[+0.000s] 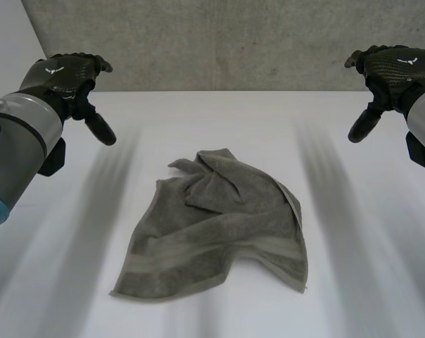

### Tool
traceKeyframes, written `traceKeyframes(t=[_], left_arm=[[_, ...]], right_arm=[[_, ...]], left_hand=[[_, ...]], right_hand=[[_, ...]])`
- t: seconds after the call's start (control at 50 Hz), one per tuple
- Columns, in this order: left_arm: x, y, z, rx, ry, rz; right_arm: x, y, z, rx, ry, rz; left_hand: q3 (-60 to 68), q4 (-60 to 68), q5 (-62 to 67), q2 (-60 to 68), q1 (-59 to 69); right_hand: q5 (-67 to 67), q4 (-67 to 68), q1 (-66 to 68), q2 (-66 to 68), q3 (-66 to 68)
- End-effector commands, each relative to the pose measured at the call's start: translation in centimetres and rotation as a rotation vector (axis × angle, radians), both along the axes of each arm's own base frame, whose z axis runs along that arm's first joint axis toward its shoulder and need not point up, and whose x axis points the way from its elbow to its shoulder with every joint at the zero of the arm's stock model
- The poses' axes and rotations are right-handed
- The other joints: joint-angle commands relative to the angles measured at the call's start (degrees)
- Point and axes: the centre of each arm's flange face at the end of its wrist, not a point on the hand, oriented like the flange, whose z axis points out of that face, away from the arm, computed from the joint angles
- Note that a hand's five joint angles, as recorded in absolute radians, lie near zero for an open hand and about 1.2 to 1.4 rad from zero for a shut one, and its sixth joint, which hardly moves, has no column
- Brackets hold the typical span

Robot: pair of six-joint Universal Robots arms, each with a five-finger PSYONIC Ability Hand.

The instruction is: Fold the towel.

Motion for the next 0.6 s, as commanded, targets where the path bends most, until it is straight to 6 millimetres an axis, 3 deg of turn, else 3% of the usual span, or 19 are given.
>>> traceKeyframes(t=[0.02, 0.16, 0.3, 0.36, 0.4, 0.42, 0.46, 0.48, 0.58, 0.6], left_arm=[[0.0, -0.1, -0.4, 0.007, -0.003, 0.0], [-0.5, 0.0, -0.9, 0.009, -0.007, -0.027], [-2.0, -0.7, -2.2, -0.026, 0.011, -0.171], [-2.9, -0.6, -3.6, 0.004, -0.006, -0.277], [-3.4, -0.7, -5.5, 0.041, -0.045, -0.344], [-3.4, -0.7, -5.5, 0.042, -0.046, -0.344], [-3.5, -1.0, -7.8, 0.085, -0.109, -0.365], [-3.5, -1.0, -7.8, 0.085, -0.11, -0.365], [-3.2, -1.3, -11.7, 0.159, -0.217, -0.384], [-3.2, -1.3, -11.7, 0.16, -0.218, -0.384]], right_arm=[[0.0, 0.0, -0.2, 0.003, 0.003, 0.001], [0.5, 0.3, -0.3, 0.006, 0.004, 0.035], [1.5, 0.5, -1.9, 0.066, 0.001, 0.15], [2.1, 0.3, -3.3, 0.111, -0.003, 0.197], [2.5, -0.3, -5.4, 0.174, -0.001, 0.206], [2.5, -0.3, -5.4, 0.175, -0.001, 0.206], [2.8, -1.0, -7.8, 0.251, -0.009, 0.213], [2.8, -1.0, -7.8, 0.251, -0.009, 0.213], [3.5, -2.1, -12.8, 0.4, -0.04, 0.201], [3.5, -2.1, -12.8, 0.4, -0.04, 0.201]], left_hand=[[-2.39, -3.22, -1.58, -2.95, -4.1], [-2.39, -3.22, -1.74, -3.12, -4.27], [-2.39, -3.22, -0.06, -1.44, -2.58], [-2.39, -3.22, 0.11, -1.27, -2.41], [-2.39, -3.22, 0.11, -1.27, -2.41], [-2.39, -3.22, 0.11, -1.27, -2.41], [-2.39, -3.22, -0.06, -1.44, -2.58], [-2.39, -3.22, -0.06, -1.44, -2.58], [-2.39, -3.22, -0.06, -1.44, -2.58], [-2.39, -3.22, -0.06, -1.44, -2.58]], right_hand=[[-3.36, -4.44, -3.01, -4.16, -2.87], [-3.36, -4.44, -3.01, -4.16, -2.87], [-3.36, -4.44, -3.01, -4.16, -2.87], [-3.36, -4.44, -3.01, -4.16, -2.87], [-3.36, -4.44, -3.01, -4.16, -2.87], [-3.36, -4.44, -3.01, -4.16, -2.87], [-3.36, -4.44, -3.01, -4.16, -2.87], [-3.36, -4.44, -3.01, -4.16, -2.87], [-3.36, -4.44, -3.01, -4.16, -2.87], [-3.36, -4.44, -3.01, -4.16, -2.87]])
